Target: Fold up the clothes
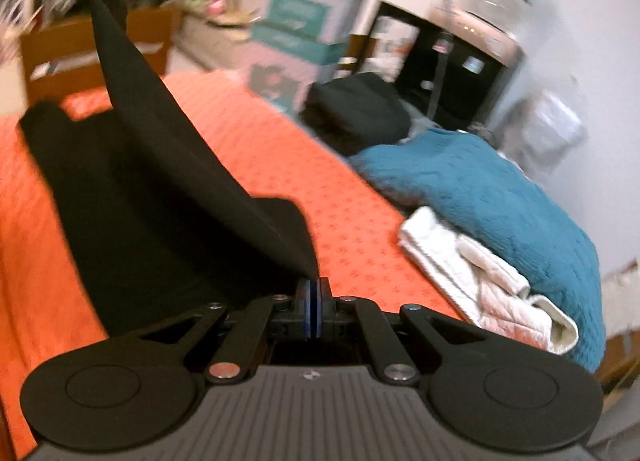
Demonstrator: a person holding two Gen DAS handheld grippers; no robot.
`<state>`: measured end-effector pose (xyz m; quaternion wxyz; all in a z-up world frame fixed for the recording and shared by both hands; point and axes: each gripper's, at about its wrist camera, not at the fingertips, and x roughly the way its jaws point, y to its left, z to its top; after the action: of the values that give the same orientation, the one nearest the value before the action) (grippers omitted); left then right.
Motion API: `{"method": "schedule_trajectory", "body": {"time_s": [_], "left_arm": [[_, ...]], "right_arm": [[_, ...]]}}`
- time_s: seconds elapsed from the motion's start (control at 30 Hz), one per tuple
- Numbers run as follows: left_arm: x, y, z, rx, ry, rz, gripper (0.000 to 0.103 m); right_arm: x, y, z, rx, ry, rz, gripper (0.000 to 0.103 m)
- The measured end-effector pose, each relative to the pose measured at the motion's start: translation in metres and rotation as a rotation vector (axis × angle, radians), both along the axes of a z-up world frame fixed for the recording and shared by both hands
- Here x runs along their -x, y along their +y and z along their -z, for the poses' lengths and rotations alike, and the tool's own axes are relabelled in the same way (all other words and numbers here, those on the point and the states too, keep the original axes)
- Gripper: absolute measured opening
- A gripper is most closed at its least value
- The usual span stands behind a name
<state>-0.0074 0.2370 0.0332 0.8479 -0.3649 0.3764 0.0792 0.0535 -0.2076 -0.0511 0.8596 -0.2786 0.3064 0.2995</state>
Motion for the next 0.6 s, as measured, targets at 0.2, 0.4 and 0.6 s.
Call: {"method": "schedule_trajectory", "body": {"time_s": [0.2, 0.4, 0.6], "left_arm": [[0.046, 0.001, 0.081, -0.002, 0.178, -0.063, 0.004], [0.067, 0.001, 0.135, -0.025, 0.278, -0.079, 0.005], [0.071, 0.003, 0.13, -0.08, 0.23, -0.092, 0.011]], "right_arm": [[0.028, 0.027, 0.042, 0.21, 0.006, -0.167, 0.003], [0.033, 0.037, 0.072, 0.303, 0.082, -0.202, 0.009], [0.029, 0.031, 0.048, 0.22, 0.142, -0.17, 0.013]]}}
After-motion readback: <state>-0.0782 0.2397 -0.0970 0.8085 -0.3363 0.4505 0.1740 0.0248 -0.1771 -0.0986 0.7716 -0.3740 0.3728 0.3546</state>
